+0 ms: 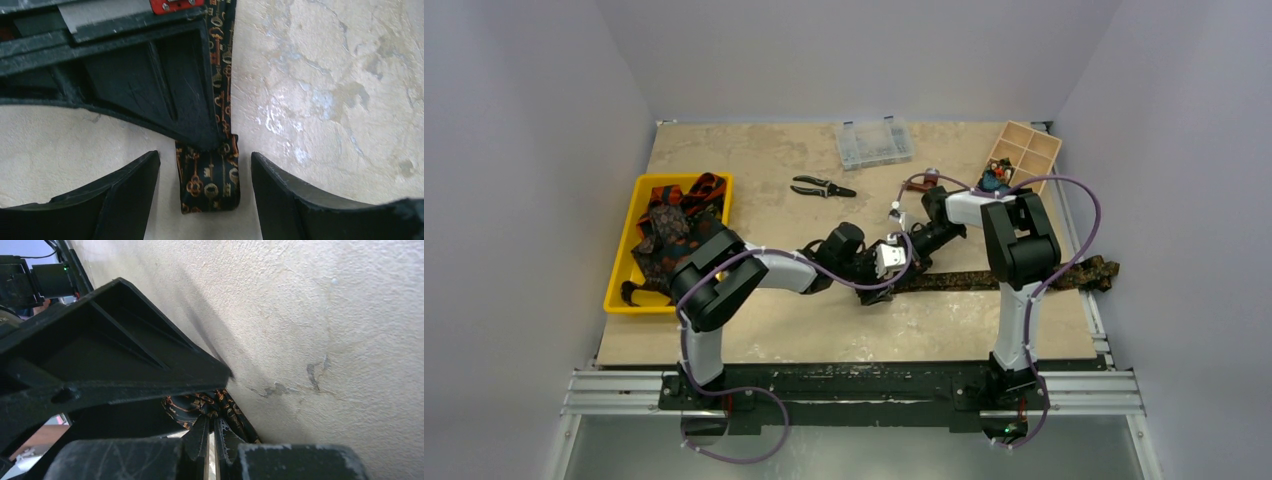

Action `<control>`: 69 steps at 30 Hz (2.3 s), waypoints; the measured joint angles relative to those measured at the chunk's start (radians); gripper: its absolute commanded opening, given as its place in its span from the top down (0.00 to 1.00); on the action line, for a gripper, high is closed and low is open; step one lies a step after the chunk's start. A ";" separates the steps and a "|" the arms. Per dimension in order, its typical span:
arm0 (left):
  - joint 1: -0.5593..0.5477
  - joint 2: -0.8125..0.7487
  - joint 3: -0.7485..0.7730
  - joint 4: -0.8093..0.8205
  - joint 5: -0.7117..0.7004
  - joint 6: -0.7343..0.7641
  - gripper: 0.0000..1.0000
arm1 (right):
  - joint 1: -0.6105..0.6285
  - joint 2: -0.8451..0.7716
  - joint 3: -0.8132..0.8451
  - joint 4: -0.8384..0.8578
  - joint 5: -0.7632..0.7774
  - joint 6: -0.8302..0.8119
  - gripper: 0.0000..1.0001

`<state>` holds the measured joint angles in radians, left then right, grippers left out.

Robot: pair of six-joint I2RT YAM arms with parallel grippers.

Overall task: Roll the ties
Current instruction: Roll the tie at the center of the board.

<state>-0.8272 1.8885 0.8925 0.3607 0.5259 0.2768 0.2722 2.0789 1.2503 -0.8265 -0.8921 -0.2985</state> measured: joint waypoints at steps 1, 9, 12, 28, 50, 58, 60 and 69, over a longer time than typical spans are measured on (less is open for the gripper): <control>-0.003 0.011 0.016 -0.003 -0.008 0.003 0.42 | 0.003 -0.002 0.000 0.003 -0.001 -0.002 1.00; -0.011 0.025 0.040 -0.019 -0.035 0.043 0.63 | 0.004 -0.049 0.009 -0.002 0.002 -0.020 1.00; -0.012 0.016 0.029 -0.019 -0.036 0.066 0.68 | 0.004 -0.056 0.020 -0.014 0.009 -0.029 1.00; -0.015 0.012 0.033 -0.043 -0.040 0.083 0.80 | 0.000 -0.035 0.023 -0.061 -0.080 -0.035 0.66; -0.019 0.006 0.033 -0.058 -0.051 0.083 0.68 | -0.012 0.017 0.023 -0.083 -0.135 -0.024 1.00; 0.028 -0.053 -0.057 -0.024 -0.012 0.055 0.42 | -0.011 0.017 0.021 -0.058 -0.008 -0.016 1.00; 0.050 -0.081 -0.089 -0.029 0.009 0.056 0.43 | -0.011 0.017 0.018 -0.048 0.014 -0.006 1.00; 0.052 -0.078 -0.102 -0.007 0.047 0.047 0.44 | -0.015 0.016 -0.003 -0.018 0.021 0.053 1.00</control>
<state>-0.7750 1.8103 0.7902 0.3538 0.5732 0.3233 0.2569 2.0945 1.2469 -0.8448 -0.8715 -0.2459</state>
